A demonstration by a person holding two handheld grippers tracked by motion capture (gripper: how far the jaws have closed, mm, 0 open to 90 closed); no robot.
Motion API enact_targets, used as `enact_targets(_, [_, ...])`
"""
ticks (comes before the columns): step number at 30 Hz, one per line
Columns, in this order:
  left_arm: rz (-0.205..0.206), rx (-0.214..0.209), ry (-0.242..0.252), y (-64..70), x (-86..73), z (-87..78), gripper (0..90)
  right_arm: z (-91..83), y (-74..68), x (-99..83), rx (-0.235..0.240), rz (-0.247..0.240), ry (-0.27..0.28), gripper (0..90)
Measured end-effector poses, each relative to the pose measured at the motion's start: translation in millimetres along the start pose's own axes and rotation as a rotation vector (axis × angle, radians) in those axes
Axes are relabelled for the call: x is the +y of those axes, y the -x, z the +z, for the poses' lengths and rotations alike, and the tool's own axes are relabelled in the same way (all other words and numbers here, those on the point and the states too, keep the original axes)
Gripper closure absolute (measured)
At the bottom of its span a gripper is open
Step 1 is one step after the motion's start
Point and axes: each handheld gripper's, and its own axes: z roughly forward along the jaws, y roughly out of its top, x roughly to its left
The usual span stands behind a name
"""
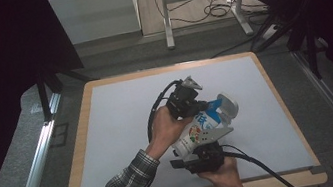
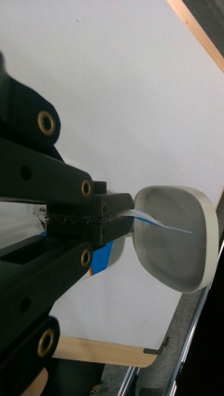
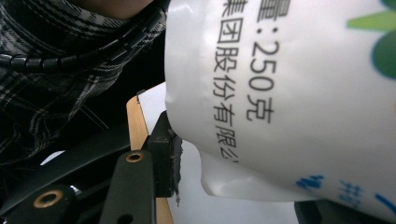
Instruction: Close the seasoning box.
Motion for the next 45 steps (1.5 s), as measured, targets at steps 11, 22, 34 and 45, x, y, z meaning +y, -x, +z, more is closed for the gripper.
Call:
enact_targets(11, [-0.002, -0.001, -0.009, -0.7, 2.3, 0.0, 89.8, -0.4, -0.2, 1.2, -0.001, 0.002, 0.008, 55.4])
enact_targets(22, [0.001, 0.000, -0.025, -2.5, 4.3, 0.5, 89.8, 0.4, -0.8, 2.6, -0.005, 0.005, 0.012, 55.1])
enact_targets(34, [0.007, 0.003, -0.033, -2.2, 6.5, -0.1, 89.8, 0.9, -0.9, 4.0, -0.005, 0.009, 0.020, 54.9])
enact_targets(45, [0.007, 0.005, -0.039, -2.3, 7.4, -0.7, 89.8, 1.9, -1.5, 4.7, -0.002, 0.013, 0.026, 54.9])
